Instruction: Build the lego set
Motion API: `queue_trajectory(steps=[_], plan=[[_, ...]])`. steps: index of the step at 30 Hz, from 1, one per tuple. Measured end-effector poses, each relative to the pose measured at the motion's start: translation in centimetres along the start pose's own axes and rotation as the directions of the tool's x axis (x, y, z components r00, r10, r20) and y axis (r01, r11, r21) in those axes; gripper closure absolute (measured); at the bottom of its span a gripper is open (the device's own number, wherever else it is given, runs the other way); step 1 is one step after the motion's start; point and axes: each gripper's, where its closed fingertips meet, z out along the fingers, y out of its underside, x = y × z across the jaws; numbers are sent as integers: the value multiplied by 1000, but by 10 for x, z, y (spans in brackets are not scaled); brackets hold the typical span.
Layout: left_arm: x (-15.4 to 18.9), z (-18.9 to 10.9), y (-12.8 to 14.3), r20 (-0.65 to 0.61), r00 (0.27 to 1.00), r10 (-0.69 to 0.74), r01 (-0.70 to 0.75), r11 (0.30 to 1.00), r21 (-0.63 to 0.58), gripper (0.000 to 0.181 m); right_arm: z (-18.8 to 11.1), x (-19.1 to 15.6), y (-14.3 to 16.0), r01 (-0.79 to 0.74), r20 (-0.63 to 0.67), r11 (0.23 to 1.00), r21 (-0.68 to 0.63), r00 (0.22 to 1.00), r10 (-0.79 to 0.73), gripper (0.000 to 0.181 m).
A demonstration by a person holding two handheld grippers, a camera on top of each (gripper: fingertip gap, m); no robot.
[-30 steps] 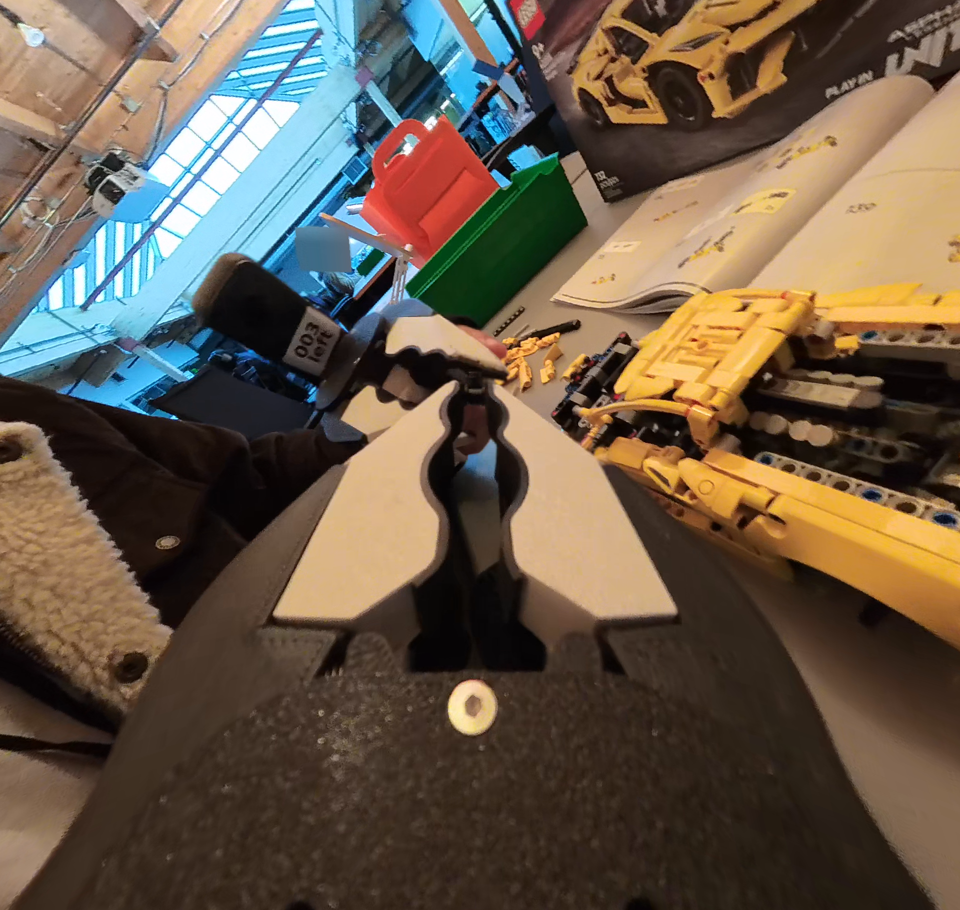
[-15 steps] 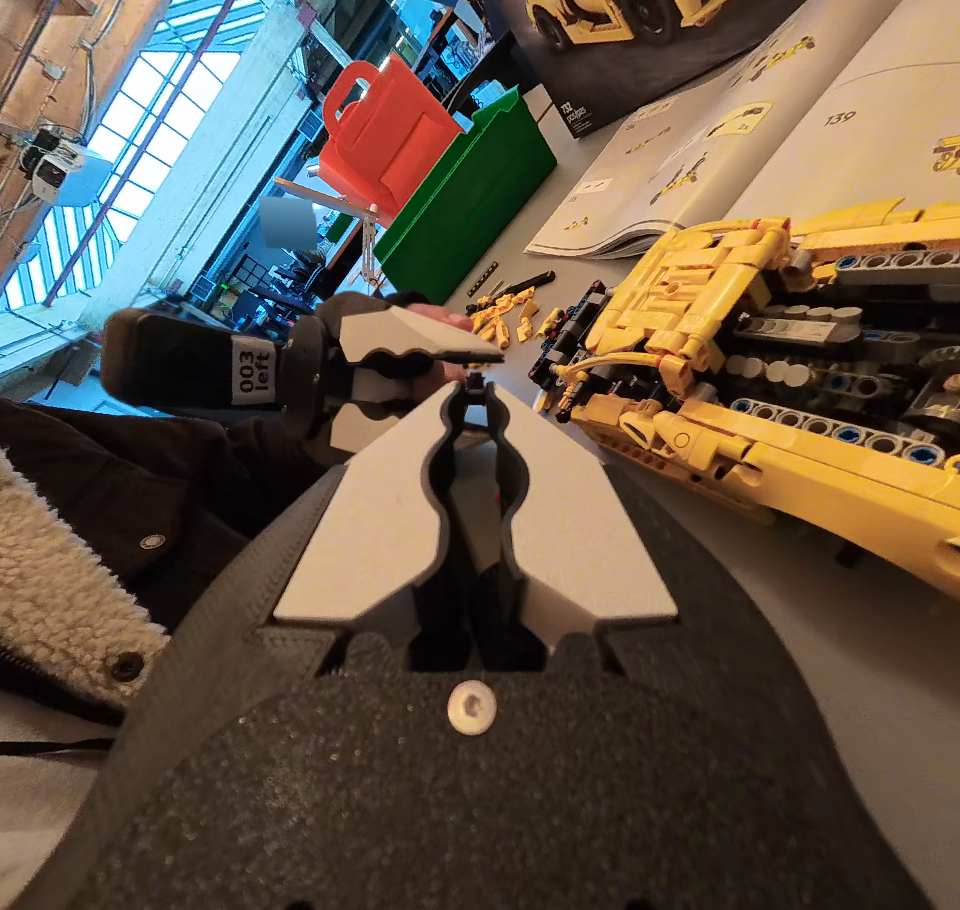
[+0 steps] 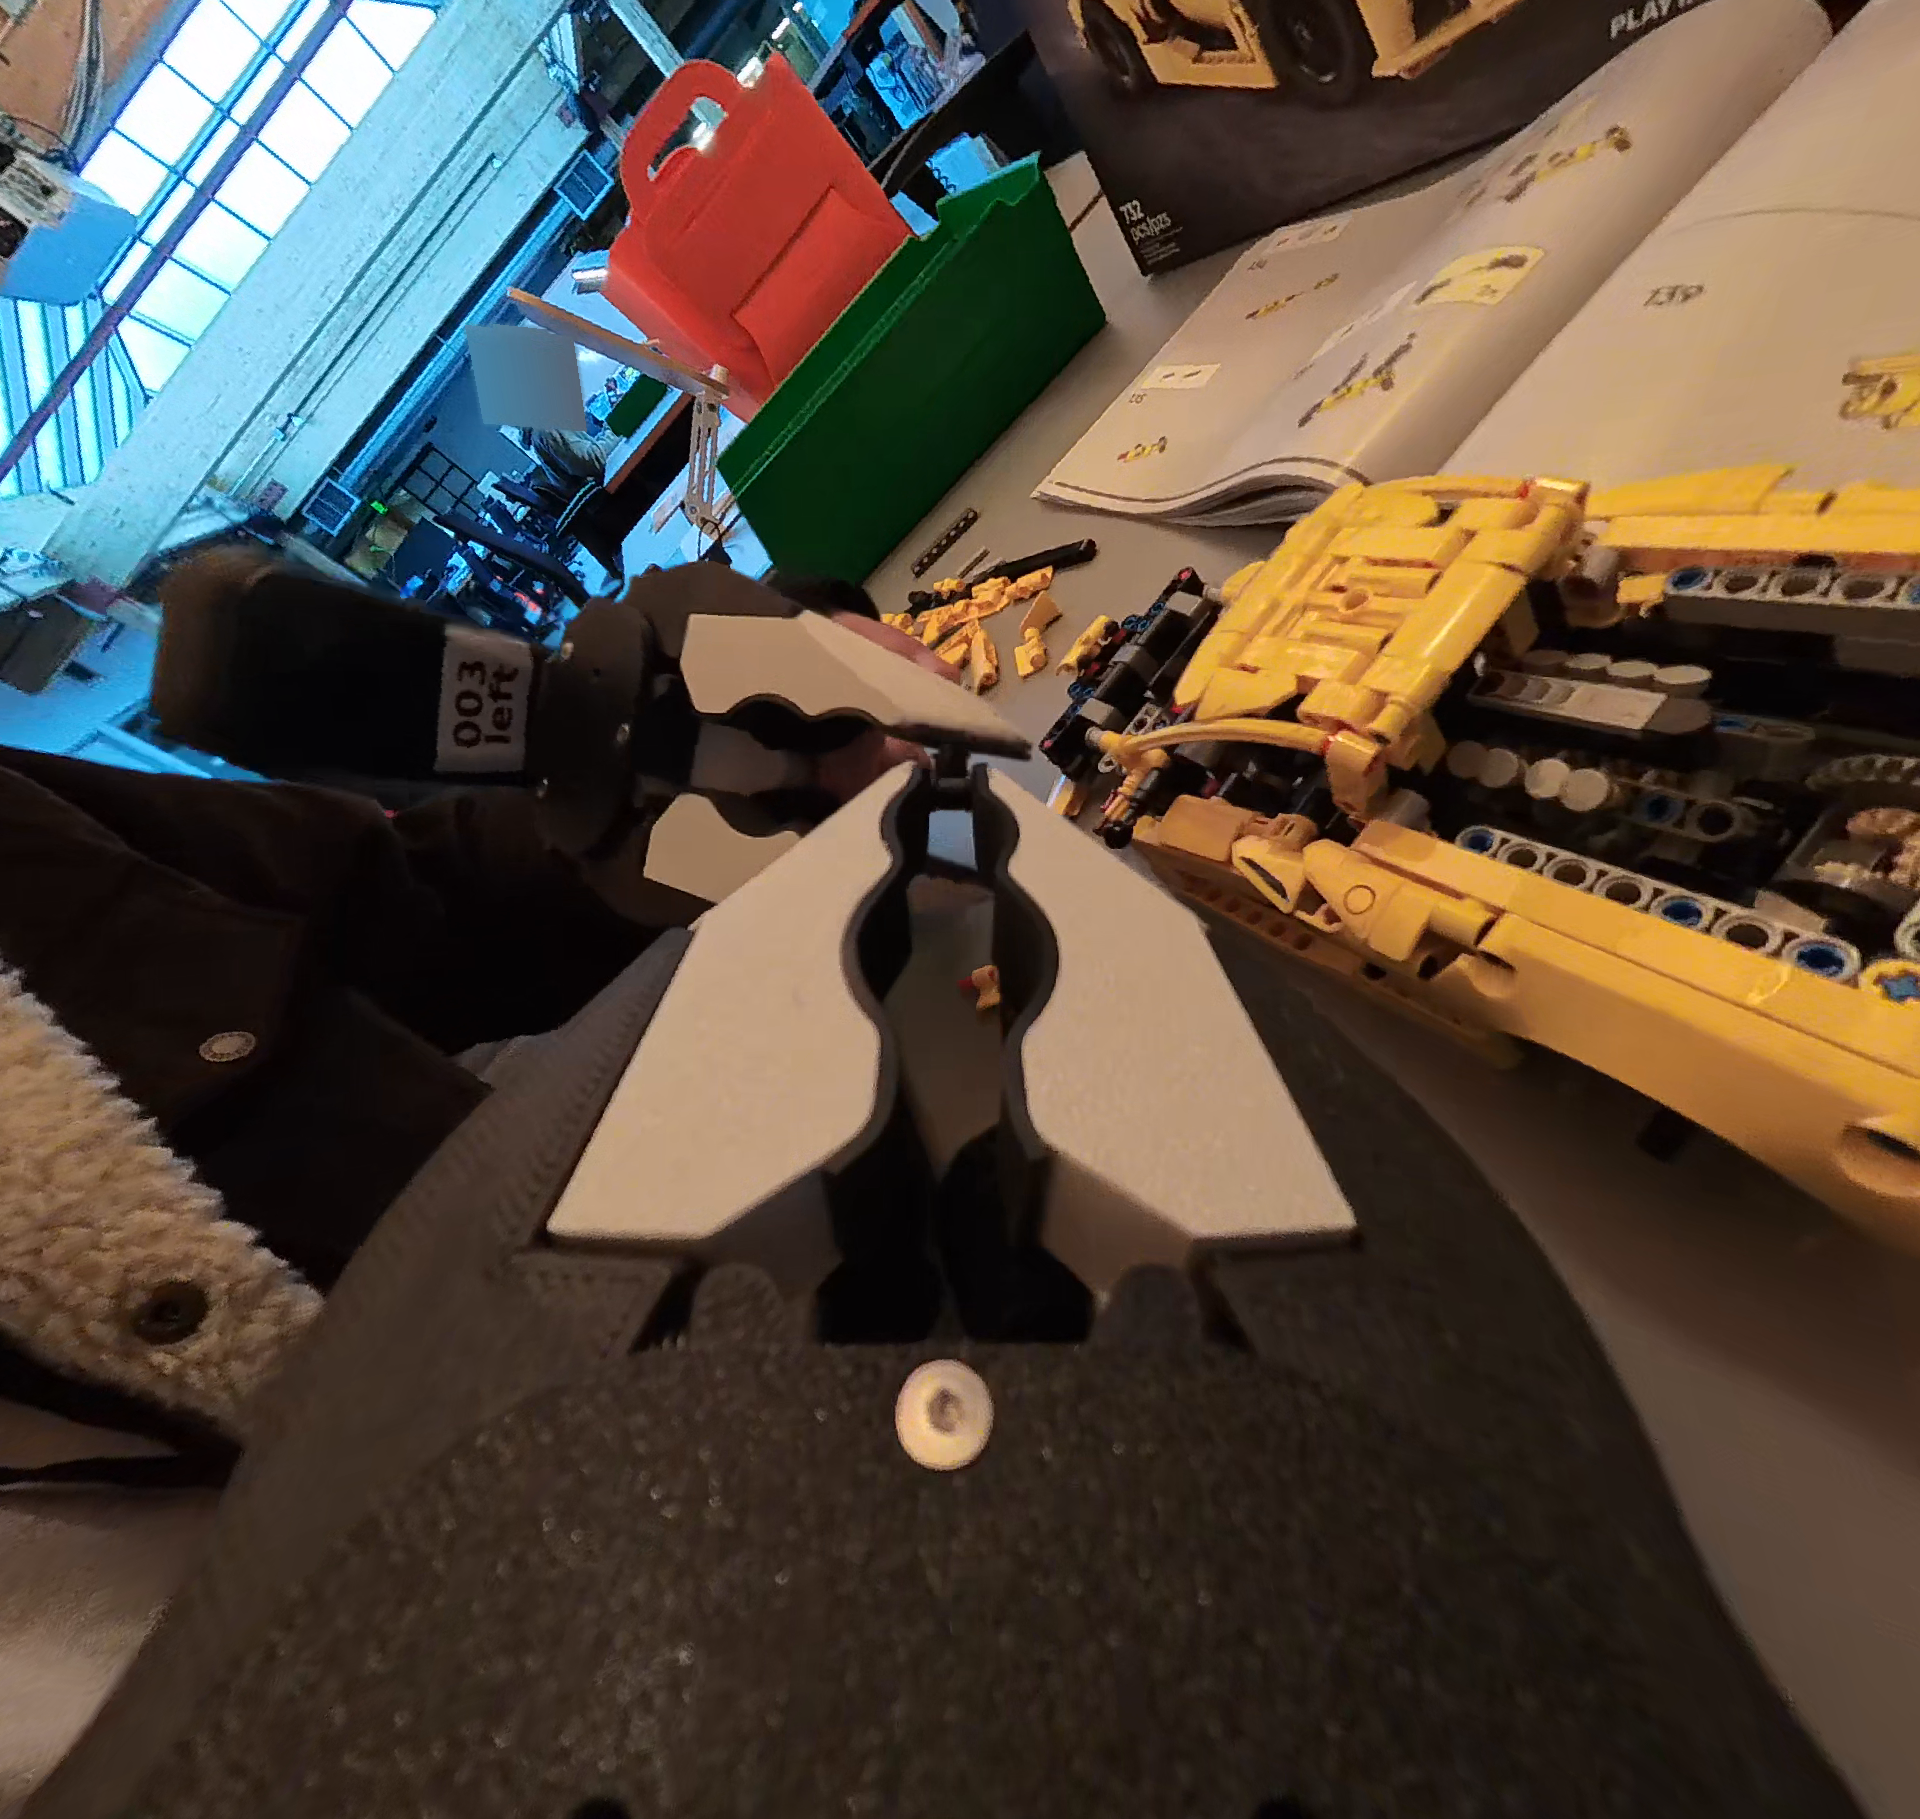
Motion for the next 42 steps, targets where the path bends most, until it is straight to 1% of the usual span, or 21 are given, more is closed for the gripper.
queue_trajectory(steps=[3,5,6,7,9,10,11,13,17,20,22,25,26,28,29,31,34,36,37,40,42], plan=[[-1,-2,-3,-61,991,-120,121,992,23,157,-3,-3,-4,80,-7,997,12,997,-80,174],[7,-5,-7,-198,942,-273,283,959,23,157,-7,-7,-9,145,6,989,35,989,-146,174],[15,-8,-10,-303,881,-364,382,924,1,156,-9,-11,-10,181,20,982,44,983,-182,174],[21,-12,-15,-405,795,-451,484,875,-23,156,-10,-14,-10,222,32,974,48,974,-224,175],[24,-21,-26,-541,627,-560,637,769,-58,156,-14,-23,-7,314,71,948,44,946,-317,175],[24,-24,-30,-579,573,-580,674,736,-71,156,-16,-26,-4,346,90,938,34,933,-348,175],[22,-26,-32,-593,551,-587,693,717,-66,156,-17,-27,-1,366,102,931,15,925,-365,175],[19,-29,-37,-602,564,-565,692,721,-28,156,-20,-31,4,383,134,924,-8,916,-378,175],[23,-29,-40,-564,662,-494,615,788,32,160,-21,-36,9,370,181,929,-24,915,-360,175],[28,-27,-37,-547,700,-460,568,822,36,170,-18,-35,13,373,180,927,-45,915,-360,175],[27,-25,-35,-512,744,-431,528,848,53,173,-18,-33,12,357,173,933,-48,923,-344,174],[16,-18,-28,-367,864,-344,402,911,91,174,-14,-19,5,322,93,946,-22,943,-319,172],[10,-16,-26,-285,915,-285,327,938,112,174,-14,-14,0,297,62,955,5,953,-296,171],[-7,-11,-17,-53,994,-94,99,990,102,175,-14,-4,-11,214,18,974,72,976,-215,156],[-12,-11,-14,47,998,34,-38,996,78,175,-14,-3,-13,152,33,984,87,987,-156,155],[-15,-13,-18,190,952,241,-253,967,40,174,-10,-7,-12,41,88,996,84,995,-48,154],[-6,-16,-24,249,887,389,-408,913,27,174,-6,-15,-10,-4,148,997,81,989,-8,164],[-3,-18,-29,252,882,398,-424,904,54,174,-5,-19,-6,25,159,997,68,987,-35,168],[-2,-18,-29,242,890,386,-410,910,60,174,-5,-21,-5,40,169,997,66,984,-51,174],[0,-19,-30,224,902,369,-395,915,84,174,-6,-24,-4,79,170,995,53,982,-87,175],[2,-18,-30,187,936,298,-323,939,118,174,-7,-22,-3,130,142,990,44,981,-135,175]])
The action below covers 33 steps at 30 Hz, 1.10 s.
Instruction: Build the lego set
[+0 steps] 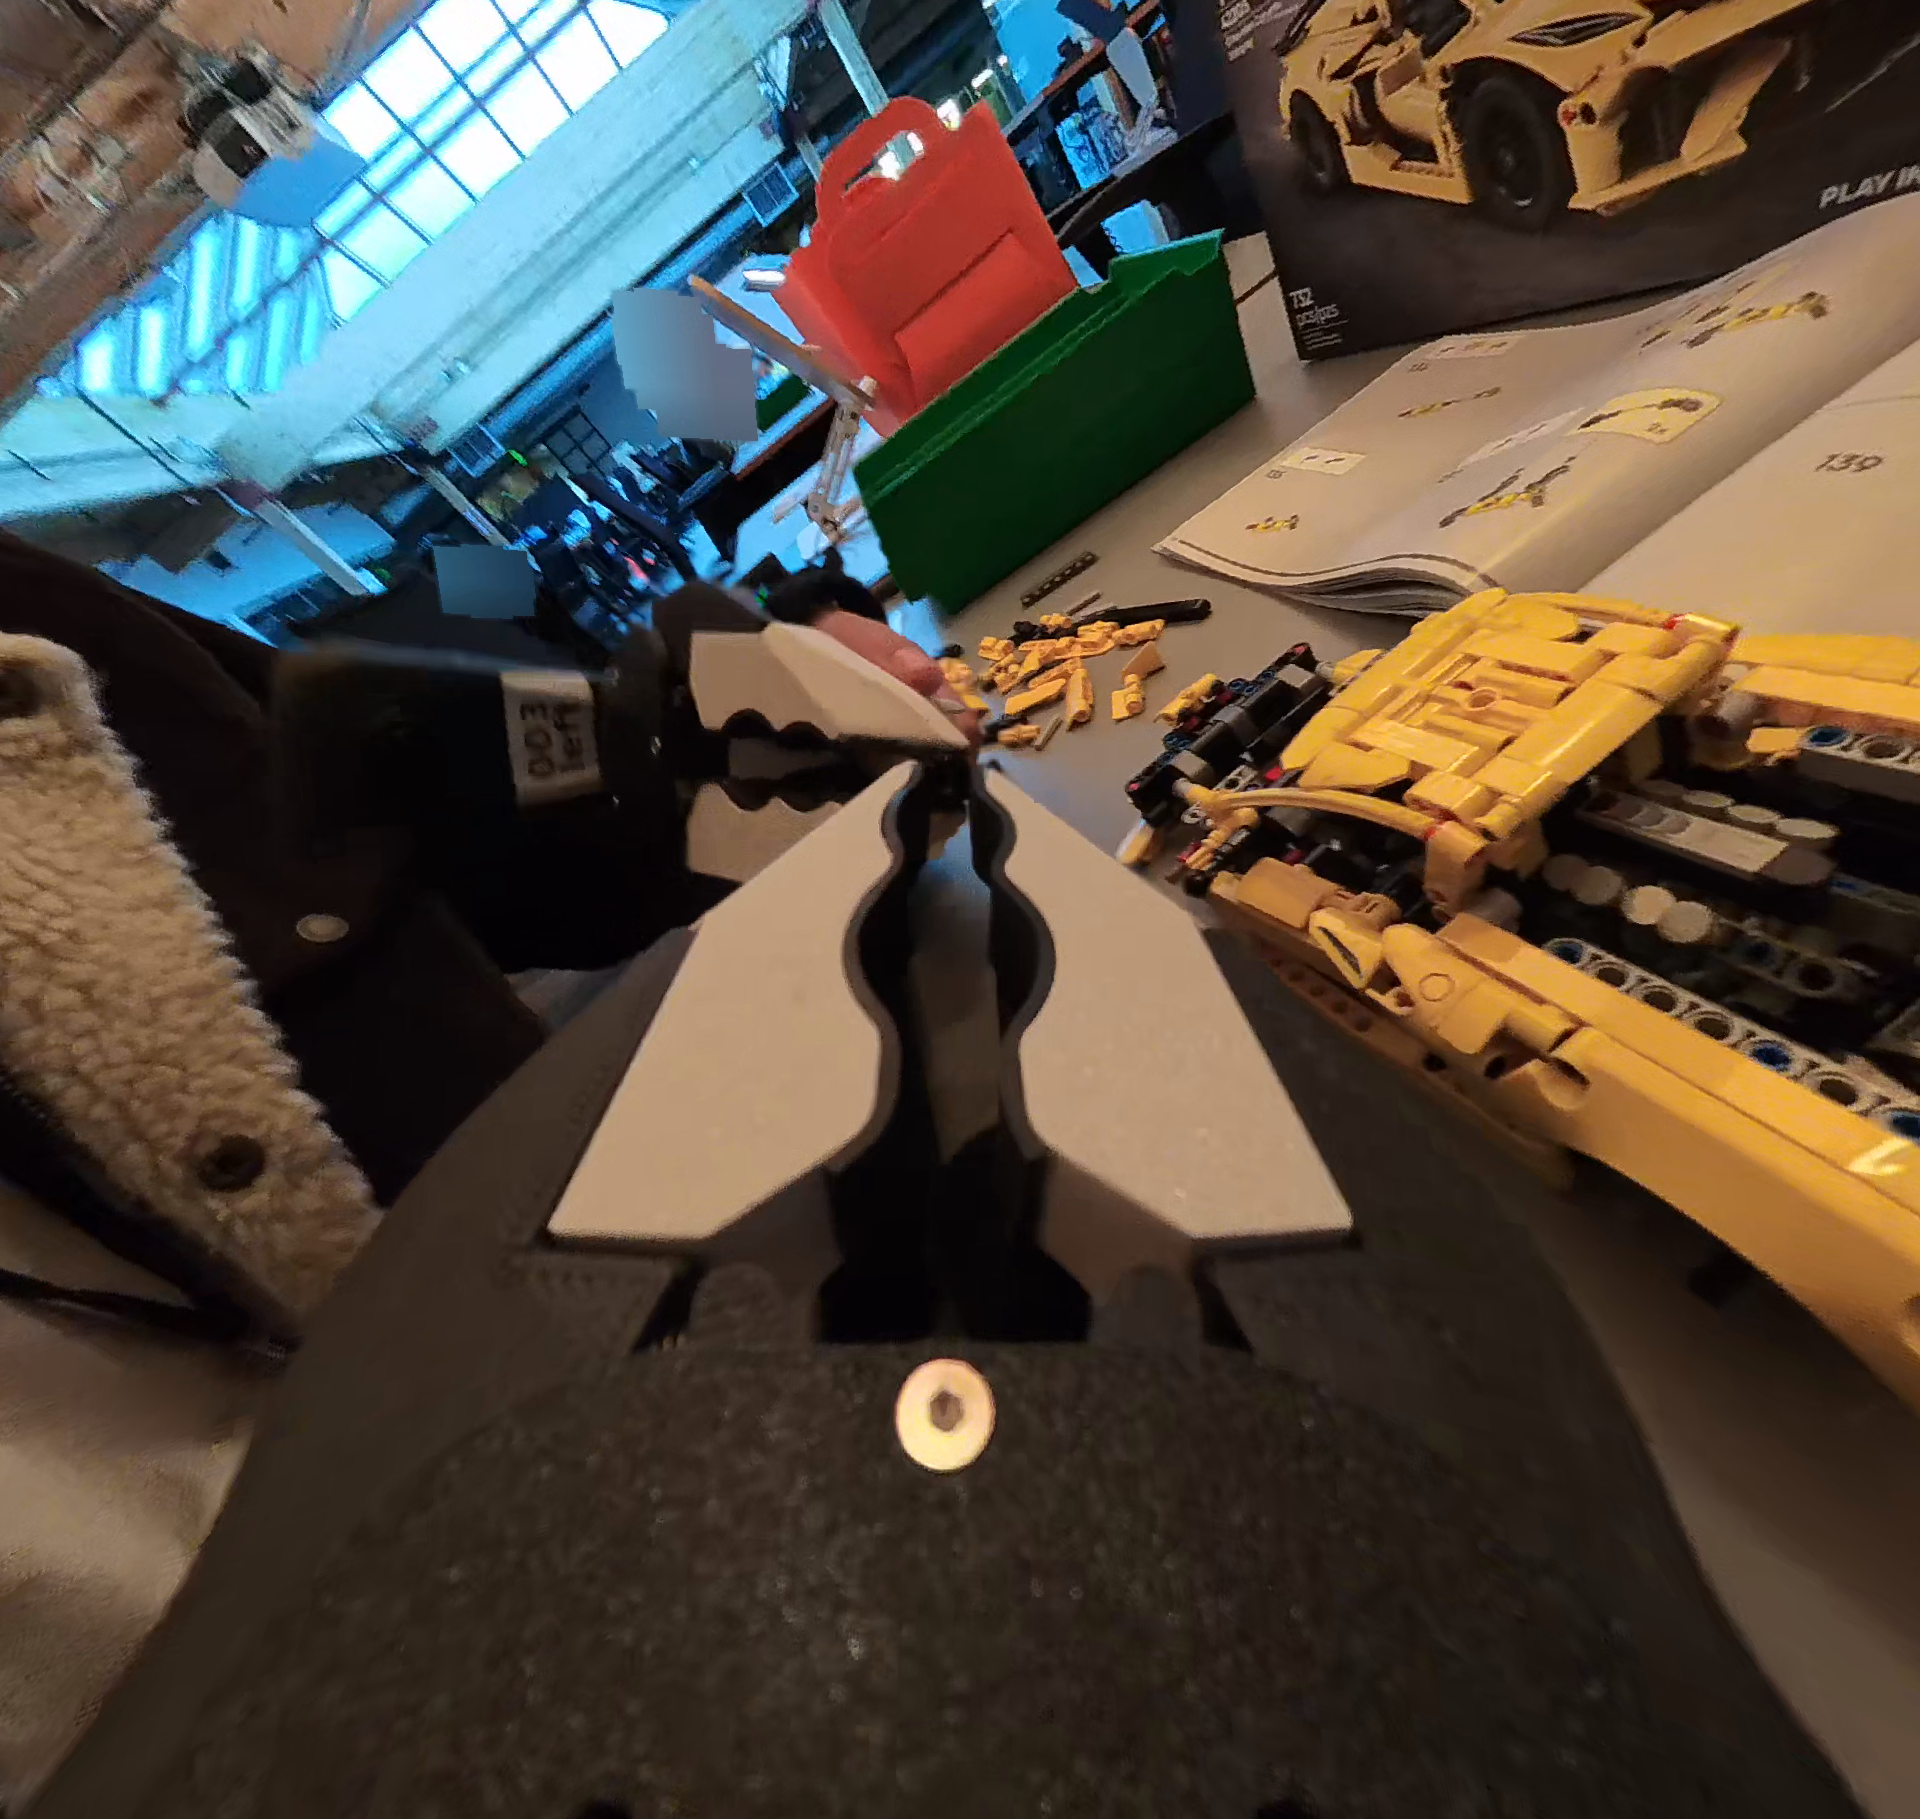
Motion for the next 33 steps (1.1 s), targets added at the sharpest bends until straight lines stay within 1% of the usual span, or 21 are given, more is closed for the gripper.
queue_trajectory(steps=[2,3,4,5,7,8,11,13,14,17,19,20,21,22,24,26,29,31,32,33], plan=[[4,1,1,-99,978,-182,183,983,-5,170,-2,2,2,67,-23,998,-15,997,-67,175],[6,1,3,-165,941,-295,295,955,-23,163,-3,2,2,98,-28,995,-19,995,-98,175],[11,1,5,-237,888,-394,392,918,-58,161,-4,2,3,128,-34,991,-29,991,-129,175],[12,2,9,-270,843,-466,460,883,-88,157,-5,1,4,160,-29,986,-37,987,-161,175],[16,0,6,-336,771,-541,541,835,-104,155,-5,1,8,208,-40,975,-73,977,-211,175],[18,-1,5,-358,747,-560,561,820,-113,155,-5,0,12,232,-35,968,-99,971,-236,175],[27,-3,4,-406,724,-558,556,820,-137,157,-5,-3,24,303,-17,937,-175,951,-310,175],[38,-5,6,-450,711,-541,530,832,-165,166,-4,-3,32,341,-14,912,-229,935,-354,175],[41,-6,7,-459,710,-534,516,838,-177,167,-4,-1,36,356,-16,900,-251,928,-371,175],[49,-6,10,-477,717,-508,477,857,-195,168,-6,0,43,366,-4,884,-291,923,-384,175],[47,-5,12,-460,751,-474,447,878,-175,168,-6,3,41,346,-31,892,-290,928,-370,175],[42,-4,15,-440,769,-464,433,884,-174,168,-7,9,40,348,-65,889,-298,922,-382,169],[36,-4,20,-417,779,-468,431,883,-184,168,-10,16,40,354,-99,882,-311,911,-401,158],[28,-4,27,-389,785,-482,439,876,-199,168,-13,22,42,357,-121,872,-334,902,-415,155],[9,-5,43,-330,784,-526,473,850,-231,168,-19,32,56,370,-122,830,-417,882,-455,158],[-7,-8,50,-304,755,-580,531,814,-235,168,-19,39,75,413,-83,768,-490,855,-512,160],[-17,-12,54,-301,710,-637,592,771,-235,168,-12,49,97,508,12,640,-577,788,-615,160],[-17,-13,53,-318,683,-657,615,753,-236,168,-6,49,97,584,73,581,-567,738,-670,162],[-17,-14,51,-329,676,-659,620,750,-229,168,-4,49,93,614,97,561,-556,718,-689,165],[-14,-15,49,-344,672,-656,619,752,-226,168,-2,48,90,627,120,555,-547,715,-689,166]])
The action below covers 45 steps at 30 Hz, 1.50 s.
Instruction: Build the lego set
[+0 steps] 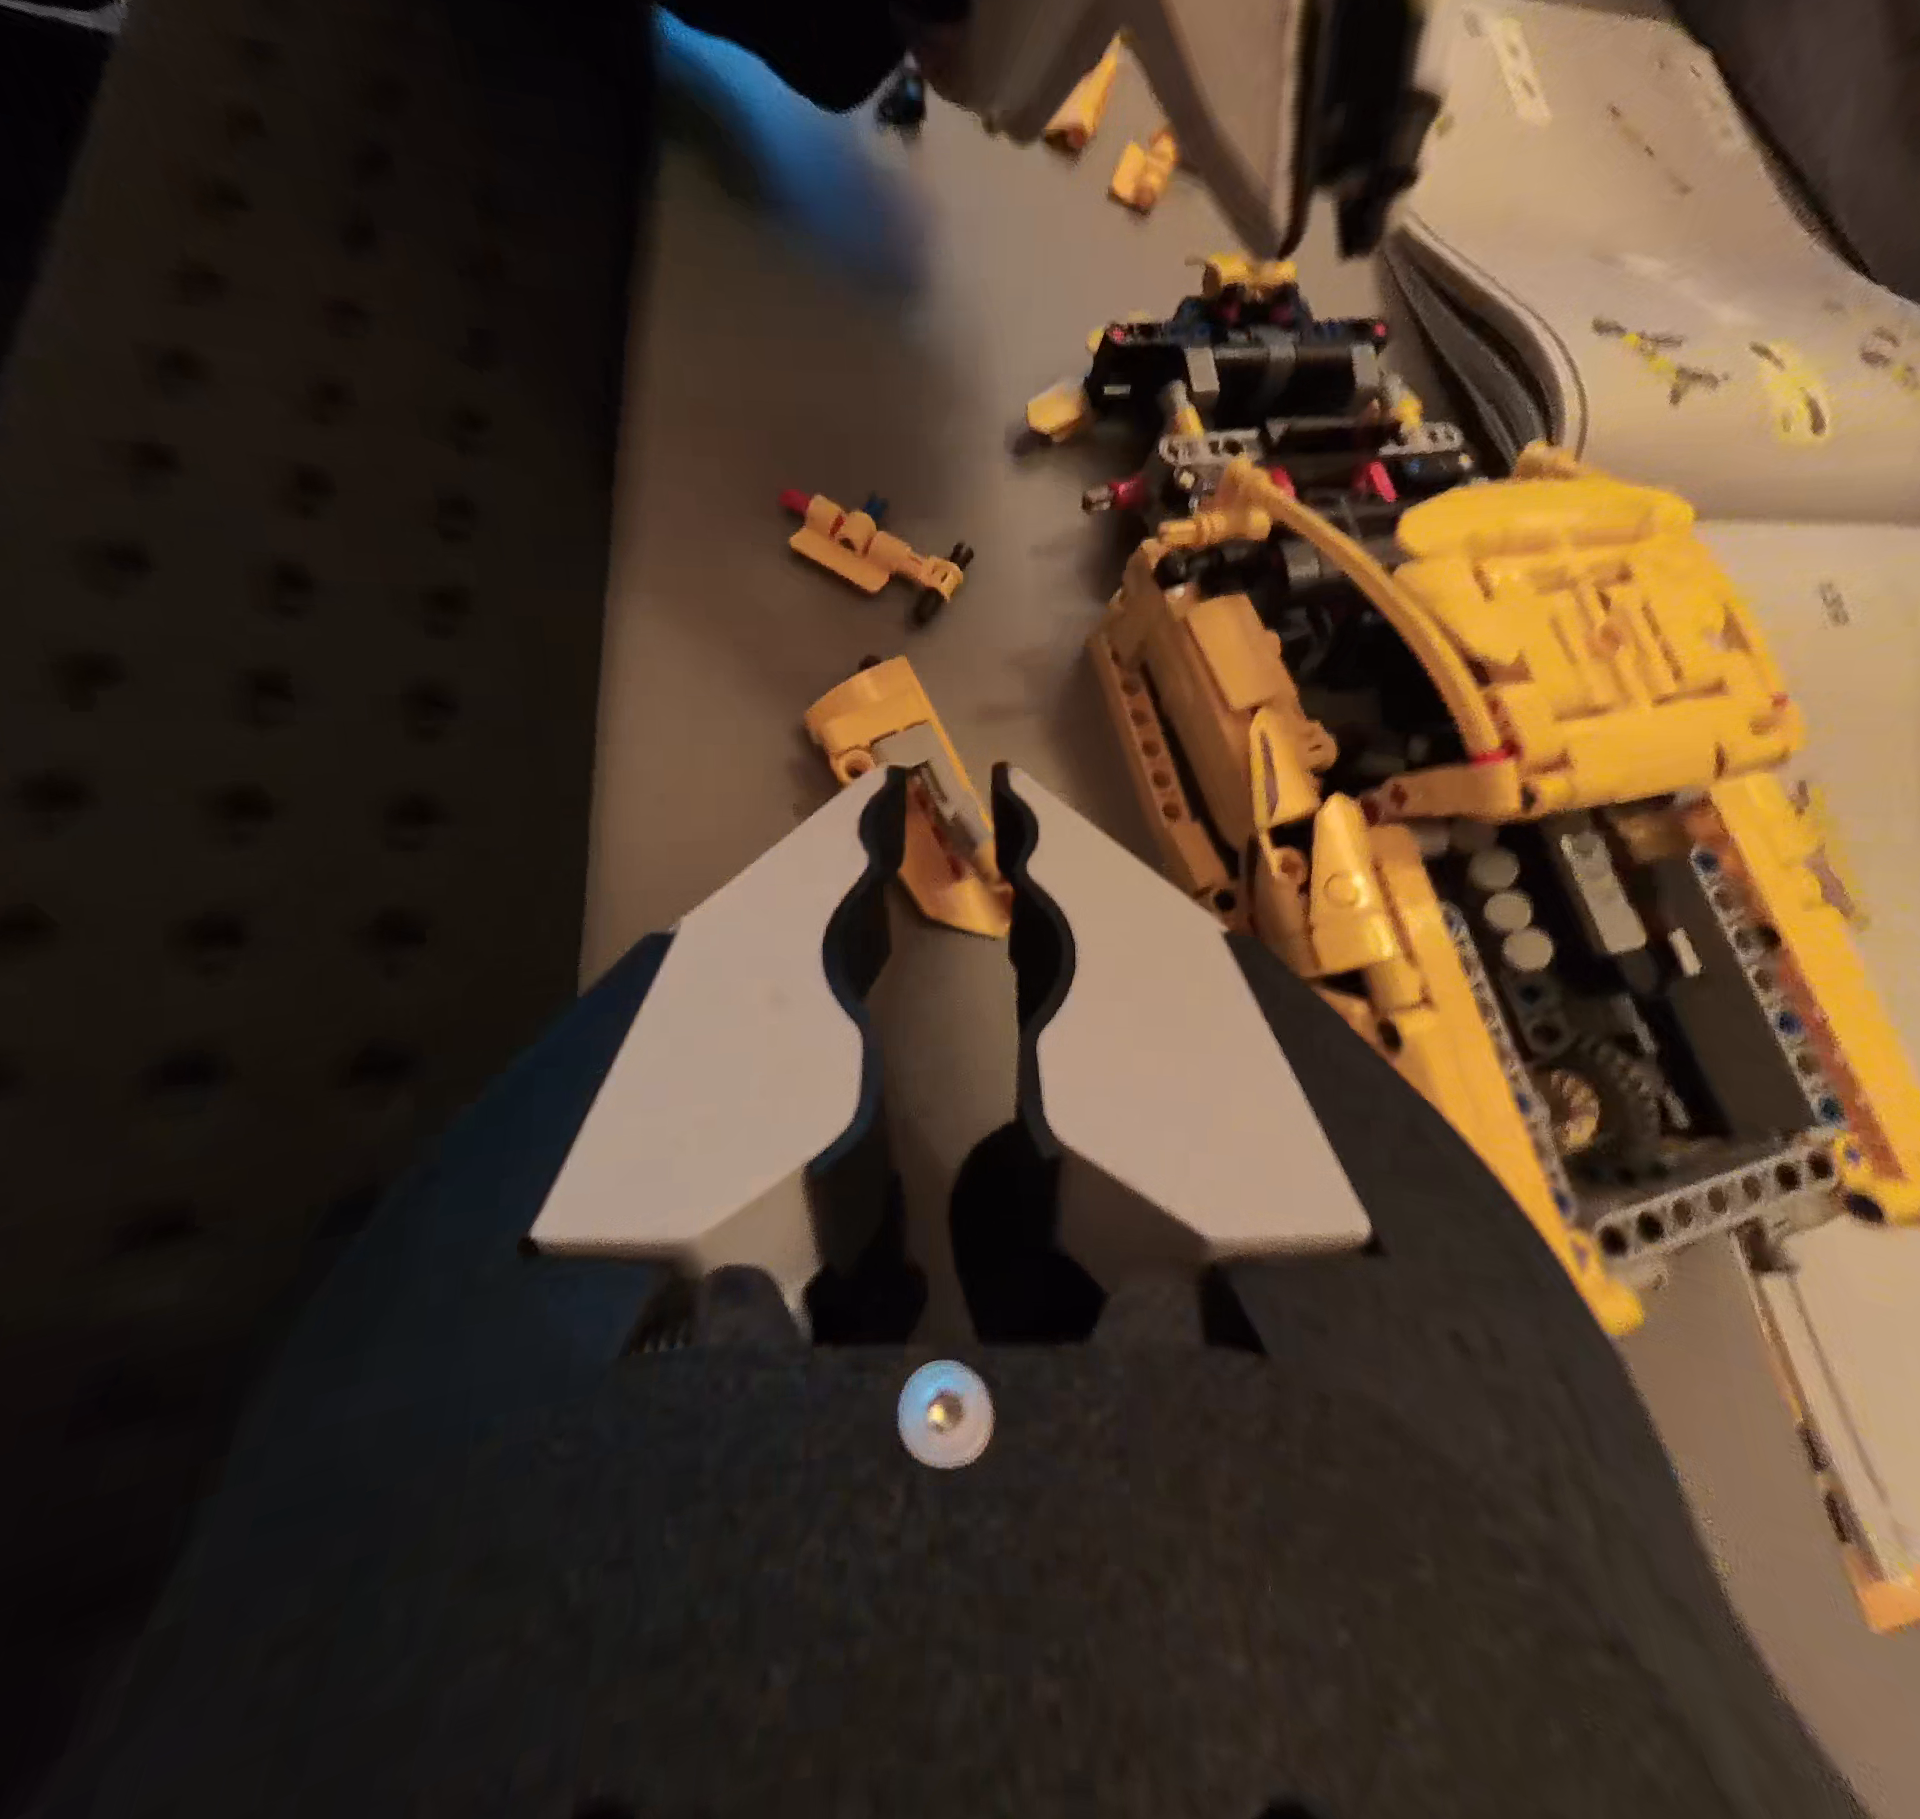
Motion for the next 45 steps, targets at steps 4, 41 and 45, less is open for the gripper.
queue_trajectory(steps=[4,41,45], plan=[[8,1,11,-36,998,46,-48,997,-61,168,1,7,-5,29,79,999,-21,996,-27,165],[-4,-12,26,-6,999,37,-37,993,-115,168,-2,10,5,-186,185,982,9,966,181,171],[-2,-12,26,-16,999,33,-34,993,-113,168,-8,15,-6,-212,168,975,68,966,198,171]])
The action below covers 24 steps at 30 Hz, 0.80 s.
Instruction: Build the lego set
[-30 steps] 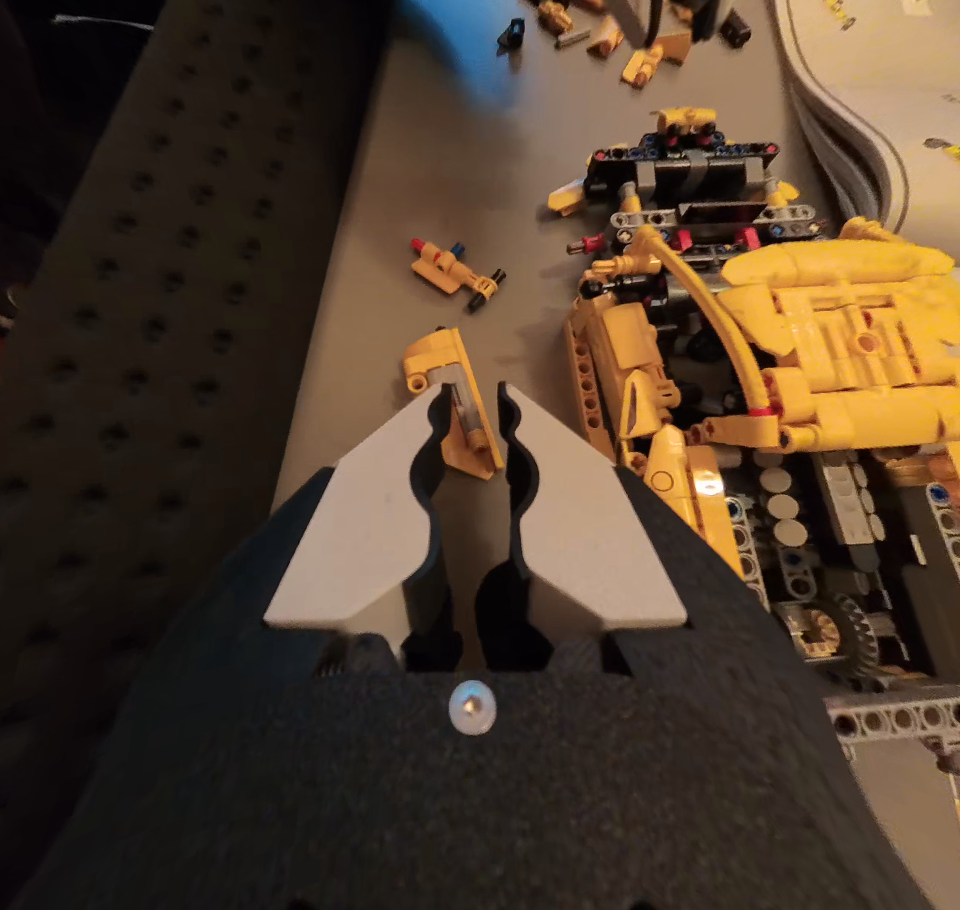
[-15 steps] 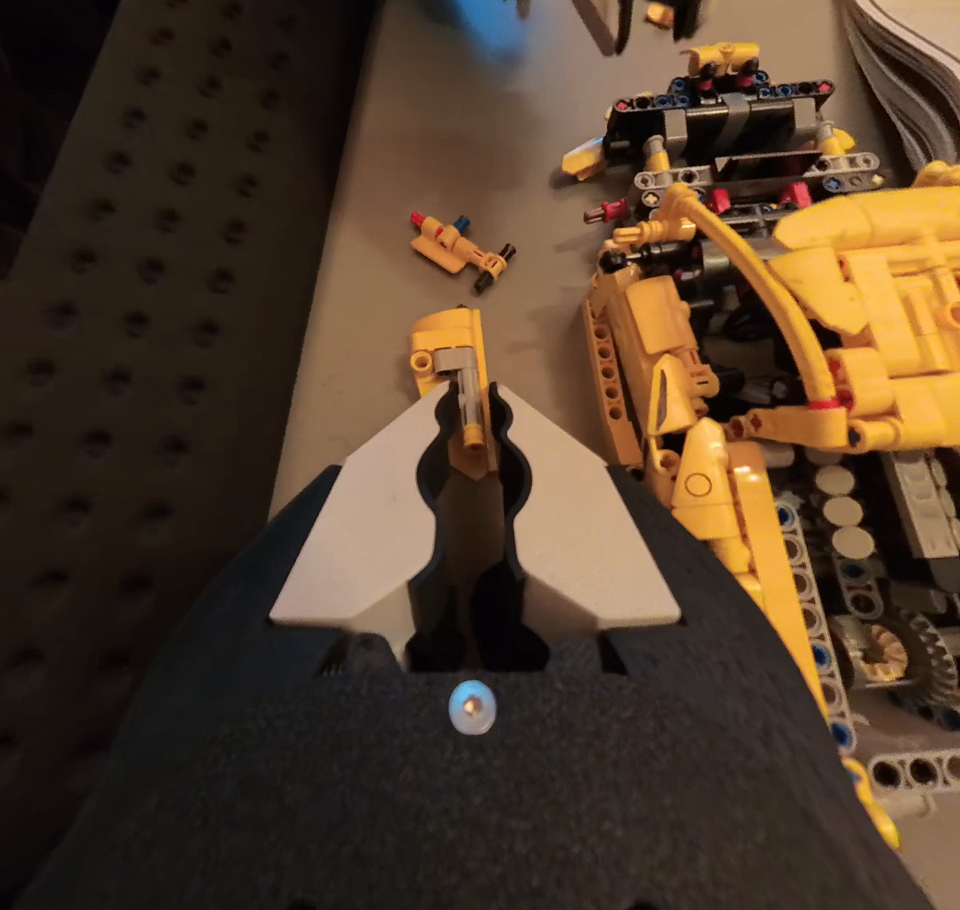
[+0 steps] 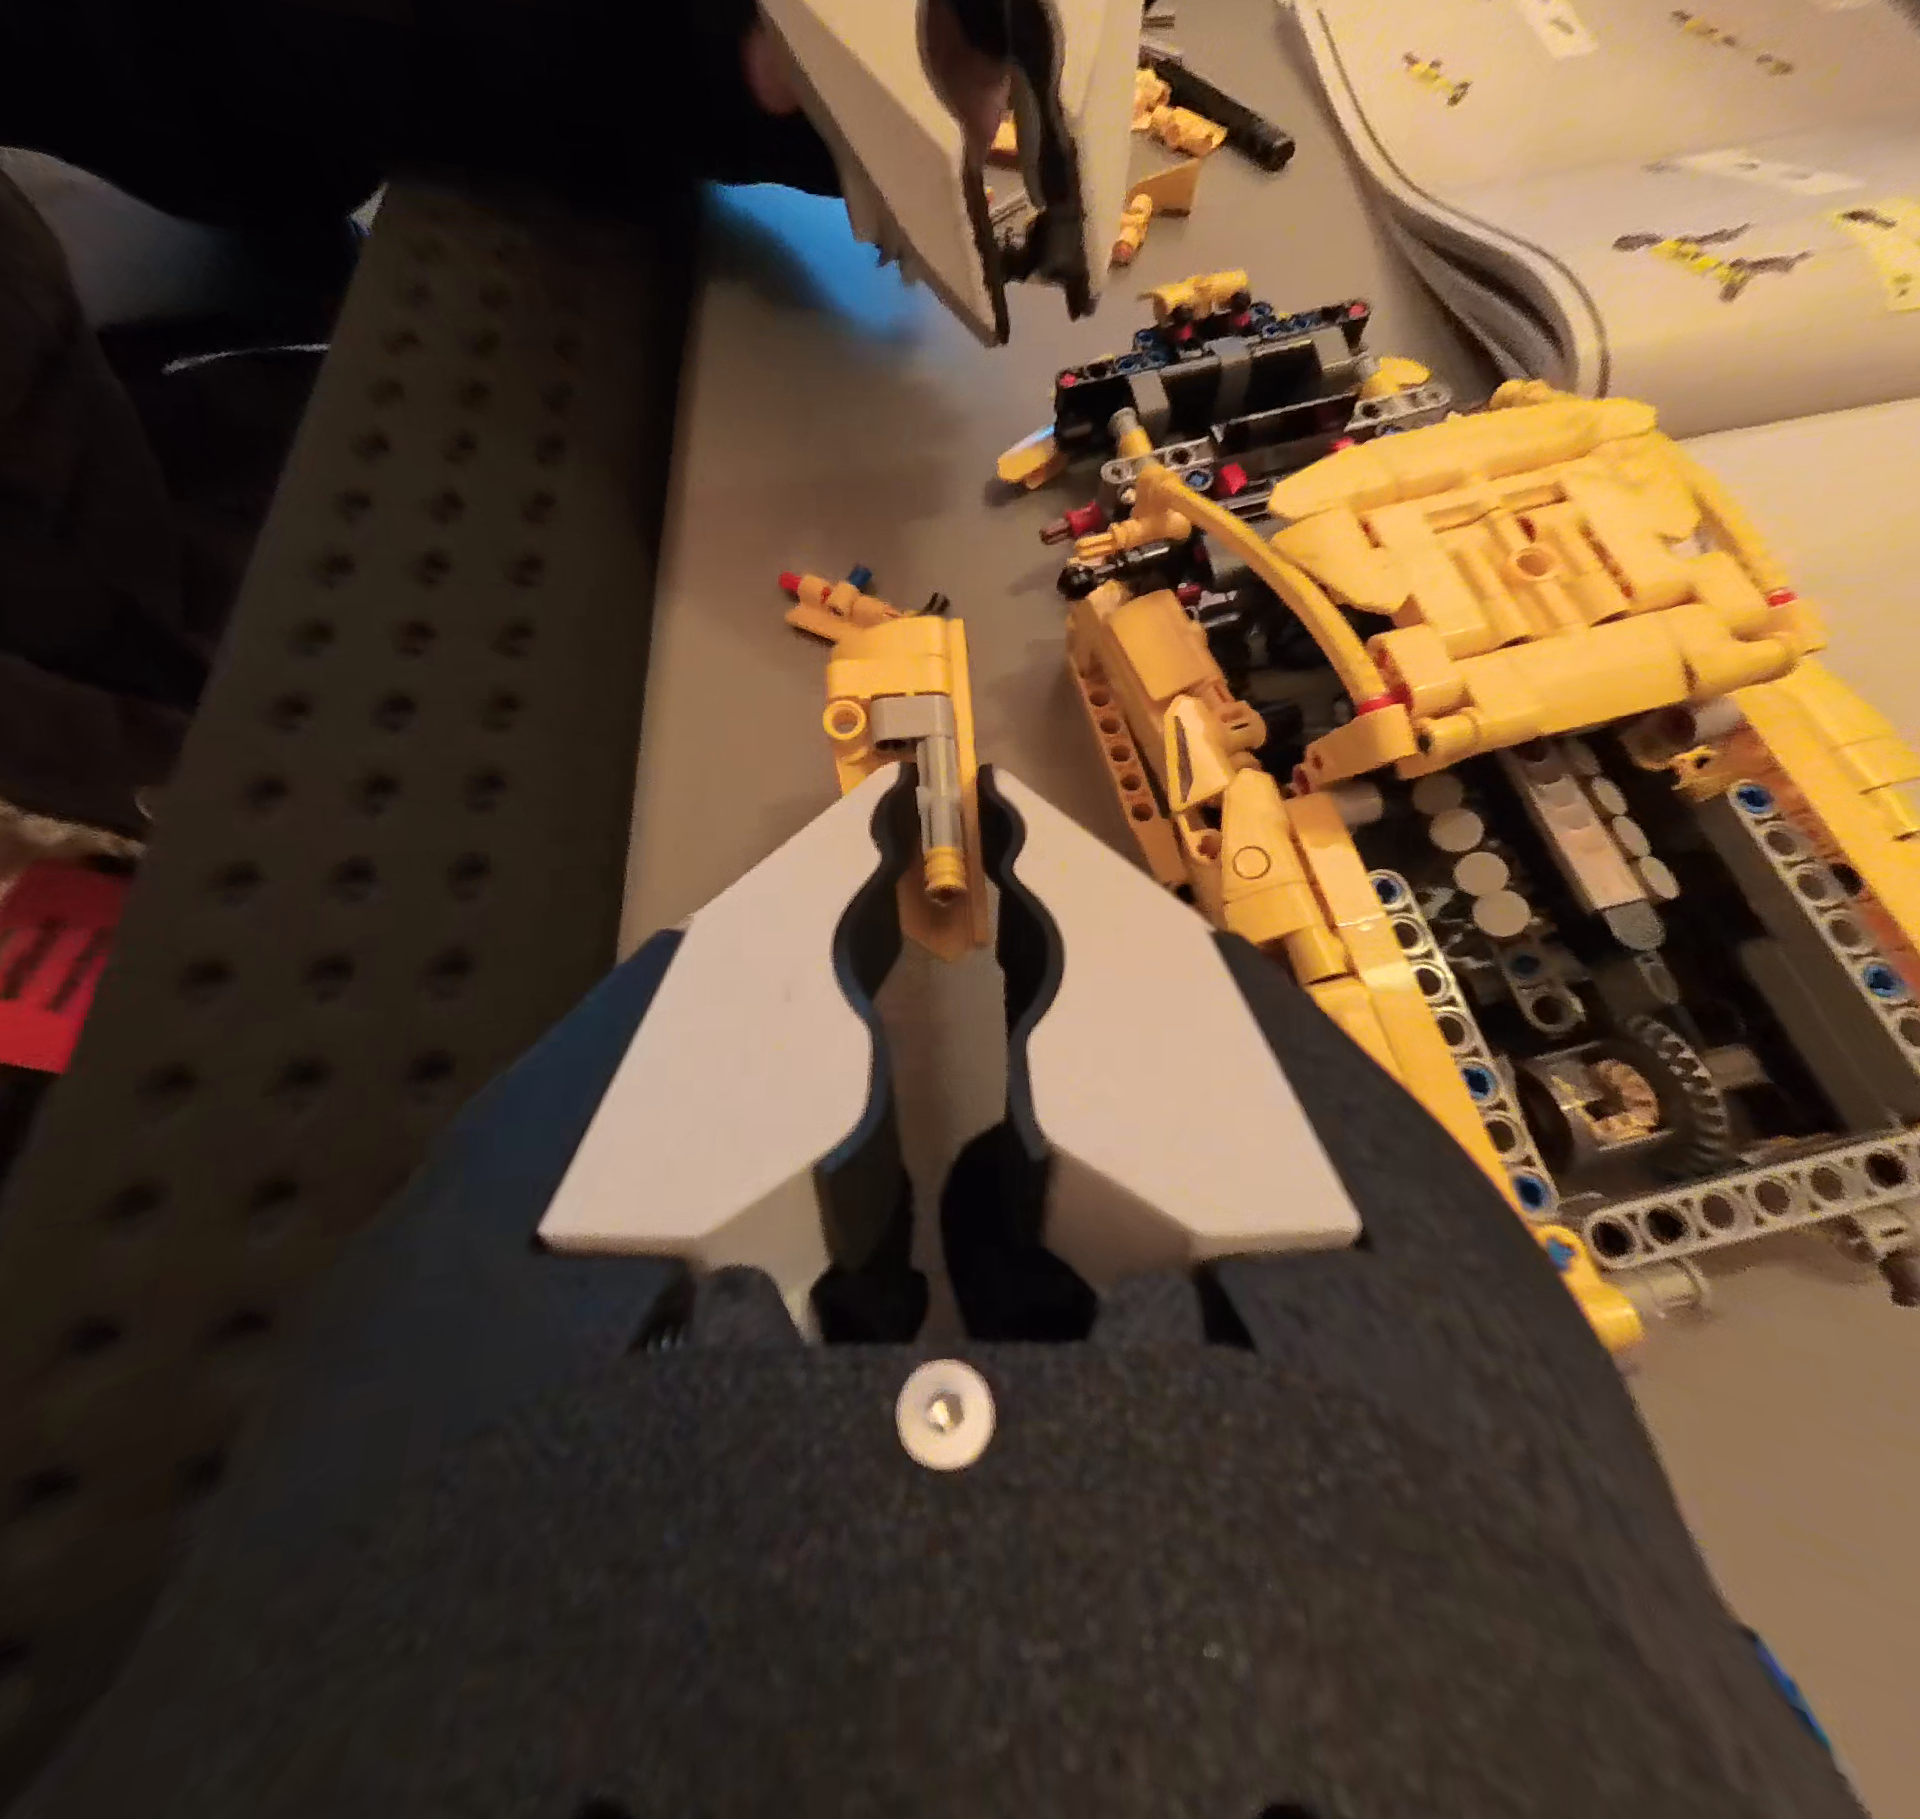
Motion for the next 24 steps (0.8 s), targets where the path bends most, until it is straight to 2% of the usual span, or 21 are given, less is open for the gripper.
queue_trajectory(steps=[5,13,20,24], plan=[[3,1,-3,-18,1000,-18,19,1000,16,168,-4,0,-10,-22,10,998,55,1000,22,171],[-14,-6,0,36,998,-52,52,998,19,168,13,-7,35,70,19,979,-189,998,-68,171],[-16,-5,3,44,998,-46,46,999,5,168,16,-8,36,102,24,980,-172,995,-100,170],[-18,-5,5,47,997,-54,55,999,1,168,5,-4,28,103,-25,980,-170,994,-109,149]])
